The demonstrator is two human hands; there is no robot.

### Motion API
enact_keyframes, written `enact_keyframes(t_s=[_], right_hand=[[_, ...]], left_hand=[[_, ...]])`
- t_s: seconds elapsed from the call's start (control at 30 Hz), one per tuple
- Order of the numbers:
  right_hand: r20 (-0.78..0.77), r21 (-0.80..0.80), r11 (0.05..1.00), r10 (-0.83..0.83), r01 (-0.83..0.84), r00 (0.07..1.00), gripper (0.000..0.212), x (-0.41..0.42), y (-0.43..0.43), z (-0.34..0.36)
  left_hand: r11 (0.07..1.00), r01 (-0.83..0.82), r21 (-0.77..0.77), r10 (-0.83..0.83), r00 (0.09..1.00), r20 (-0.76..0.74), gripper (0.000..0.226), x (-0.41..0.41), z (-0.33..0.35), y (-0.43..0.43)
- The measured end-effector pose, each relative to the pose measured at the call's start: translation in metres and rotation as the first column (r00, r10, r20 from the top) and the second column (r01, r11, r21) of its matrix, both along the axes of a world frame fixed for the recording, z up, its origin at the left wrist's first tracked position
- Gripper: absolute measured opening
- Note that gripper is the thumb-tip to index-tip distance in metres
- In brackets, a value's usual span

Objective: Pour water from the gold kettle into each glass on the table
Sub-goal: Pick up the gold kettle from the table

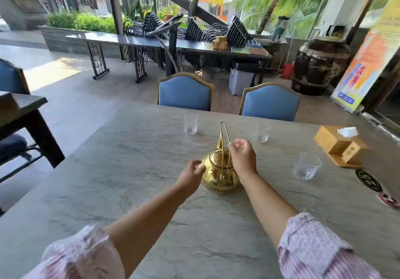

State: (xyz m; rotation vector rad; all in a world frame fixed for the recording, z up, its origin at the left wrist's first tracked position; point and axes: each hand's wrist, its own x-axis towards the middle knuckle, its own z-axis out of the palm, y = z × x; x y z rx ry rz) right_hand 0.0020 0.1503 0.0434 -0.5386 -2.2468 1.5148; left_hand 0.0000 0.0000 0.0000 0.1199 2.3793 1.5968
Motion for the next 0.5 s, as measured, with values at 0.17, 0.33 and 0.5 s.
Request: enact_keyframes(t_s=[0.17, 0.33, 0.5], right_hand=[[0.048, -0.055, 0.998, 0.031, -0.028, 0.998, 0.045, -0.039, -0.001, -0.024], [0.018, -0.279, 0.959, 0.054, -0.047, 0.998, 0.032, -0.046, -0.009, -0.041], [-0.074, -0.329, 0.941, -0.109, 0.079, 0.991, 0.045, -0.05, -0.018, -0.043]], left_hand=[[0.999, -0.046, -0.014, 0.047, 0.996, 0.077, 0.05, -0.029, -0.018, 0.025], [0.998, -0.043, 0.042, 0.037, 0.991, 0.132, 0.058, -0.036, -0.028, 0.045], [1.0, -0.009, -0.014, 0.011, 0.989, 0.145, 0.067, -0.03, -0.032, 0.058]])
